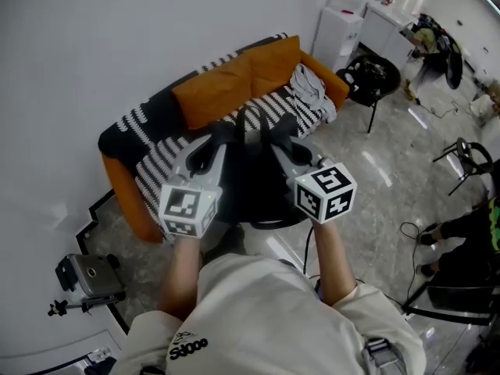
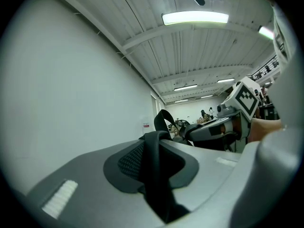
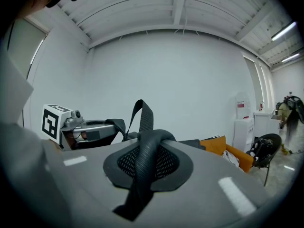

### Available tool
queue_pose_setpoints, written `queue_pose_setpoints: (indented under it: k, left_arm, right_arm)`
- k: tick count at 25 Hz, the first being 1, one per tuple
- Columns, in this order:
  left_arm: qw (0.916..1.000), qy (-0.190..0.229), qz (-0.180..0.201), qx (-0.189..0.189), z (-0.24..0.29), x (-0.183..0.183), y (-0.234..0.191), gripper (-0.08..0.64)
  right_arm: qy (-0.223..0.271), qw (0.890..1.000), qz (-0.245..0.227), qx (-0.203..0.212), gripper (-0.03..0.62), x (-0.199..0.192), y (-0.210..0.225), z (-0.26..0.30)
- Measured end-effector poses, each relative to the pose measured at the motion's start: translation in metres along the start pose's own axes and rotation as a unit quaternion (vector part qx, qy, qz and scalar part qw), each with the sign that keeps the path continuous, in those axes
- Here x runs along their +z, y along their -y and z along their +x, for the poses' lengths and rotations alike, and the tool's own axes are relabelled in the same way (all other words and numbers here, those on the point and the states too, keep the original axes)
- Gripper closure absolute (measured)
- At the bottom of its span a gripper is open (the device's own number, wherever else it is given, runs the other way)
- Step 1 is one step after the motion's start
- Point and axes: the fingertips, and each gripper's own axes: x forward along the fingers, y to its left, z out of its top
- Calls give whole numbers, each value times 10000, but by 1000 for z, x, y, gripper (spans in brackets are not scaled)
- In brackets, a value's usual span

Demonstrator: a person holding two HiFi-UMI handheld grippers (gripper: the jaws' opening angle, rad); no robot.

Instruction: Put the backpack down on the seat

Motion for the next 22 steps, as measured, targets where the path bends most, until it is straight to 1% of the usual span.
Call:
queue_pose_setpoints:
  k: [6, 14, 18, 22]
  left_arm:
    - [9999, 38, 64, -129, 38, -3, -14, 491]
    - [9998, 36, -145, -111, 106, -15, -53, 491]
    - [9998, -116, -43, -145, 143, -25, -74, 491]
    - [9992, -303, -62, -252, 178, -36, -93, 491]
  right_arm:
    - [-2, 9999, 129, -67, 568, 4, 30, 24]
    - [-164, 9997, 147, -48, 568, 13, 79, 81]
    - [-290, 9991, 283, -141, 567, 14, 110, 119]
    - [-443, 9979, 413, -217, 567, 13, 137, 151]
